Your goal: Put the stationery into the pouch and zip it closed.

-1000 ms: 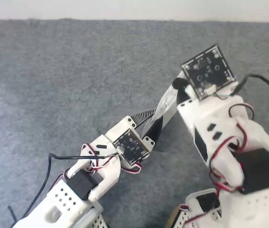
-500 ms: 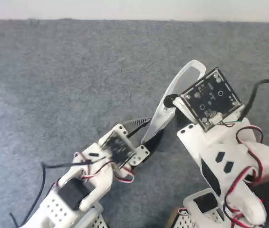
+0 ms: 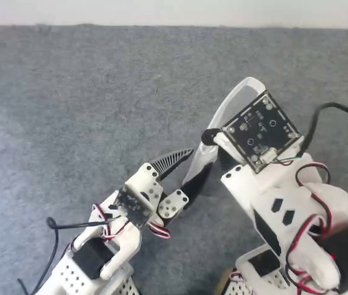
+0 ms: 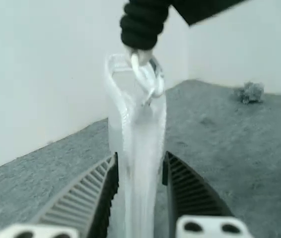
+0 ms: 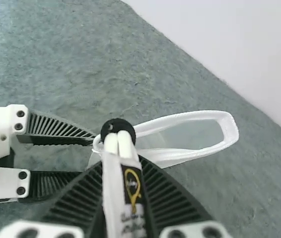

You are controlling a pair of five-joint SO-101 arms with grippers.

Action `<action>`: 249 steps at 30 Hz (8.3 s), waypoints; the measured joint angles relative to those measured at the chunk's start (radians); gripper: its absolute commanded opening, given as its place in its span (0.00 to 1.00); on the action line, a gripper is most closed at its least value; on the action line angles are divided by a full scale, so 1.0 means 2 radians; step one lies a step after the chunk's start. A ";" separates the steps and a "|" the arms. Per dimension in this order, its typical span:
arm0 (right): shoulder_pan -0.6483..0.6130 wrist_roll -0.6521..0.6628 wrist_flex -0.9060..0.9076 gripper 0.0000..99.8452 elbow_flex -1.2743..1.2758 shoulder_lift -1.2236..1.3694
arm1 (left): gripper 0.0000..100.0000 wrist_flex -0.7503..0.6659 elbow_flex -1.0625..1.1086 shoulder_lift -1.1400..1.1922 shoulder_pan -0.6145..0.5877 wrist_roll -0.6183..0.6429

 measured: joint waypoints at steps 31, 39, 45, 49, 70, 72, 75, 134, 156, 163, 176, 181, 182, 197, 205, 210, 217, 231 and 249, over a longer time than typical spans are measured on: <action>-0.093 -0.025 0.000 0.01 0.010 -0.065 | 0.13 -0.109 0.060 0.000 0.035 0.016; -0.096 -0.025 0.000 0.01 0.062 -0.092 | 0.01 -0.124 0.078 0.000 0.035 0.001; -0.094 -0.025 0.000 0.14 0.098 -0.127 | 0.01 -0.145 0.092 -0.003 0.036 -0.024; -0.041 -0.025 0.000 0.18 0.139 -0.141 | 0.01 -0.145 0.092 -0.003 0.036 -0.025; -0.068 0.000 0.000 0.18 0.262 -0.140 | 0.01 -0.145 0.092 -0.002 0.037 -0.027; -0.095 -0.009 0.000 0.18 0.262 -0.140 | 0.01 -0.145 0.092 -0.002 0.037 -0.027; -0.108 -0.015 -0.004 0.18 0.262 -0.140 | 0.01 -0.145 0.092 -0.002 0.037 -0.027; 0.023 -0.008 -0.148 0.01 0.261 -0.206 | 0.01 -0.142 0.092 -0.004 0.038 -0.027; 0.108 0.033 -0.166 0.02 0.261 -0.200 | 0.01 -0.135 0.092 -0.008 0.037 -0.044; 0.117 0.033 -0.138 0.09 0.265 -0.203 | 0.01 -0.135 0.092 -0.008 0.037 -0.044; 0.242 0.031 -0.334 0.07 0.378 -0.201 | 0.03 -0.094 0.077 -0.009 0.037 -0.046; 0.257 -0.004 -0.351 0.07 0.417 -0.193 | 0.07 -0.074 0.069 -0.009 0.037 -0.046; 0.257 -0.011 -0.351 0.07 0.421 -0.193 | 0.07 -0.070 0.069 -0.009 0.037 -0.046; 0.198 -0.060 -0.305 0.07 0.435 -0.193 | 0.11 -0.065 0.036 0.001 0.036 -0.046; 0.189 -0.060 -0.297 0.07 0.435 -0.193 | 0.12 -0.063 -0.053 0.125 0.035 -0.044; 0.189 -0.060 -0.296 0.07 0.437 -0.193 | 0.12 -0.035 -0.134 0.247 0.036 -0.004; 0.189 -0.060 -0.296 0.07 0.437 -0.193 | 0.11 -0.038 -0.156 0.286 0.028 0.005; 0.187 -0.060 -0.236 0.15 0.431 -0.206 | 0.01 -0.065 -0.154 0.295 -0.018 0.010; 0.041 -0.041 -0.114 0.22 0.397 -0.285 | 0.01 -0.066 -0.147 0.295 -0.034 -0.008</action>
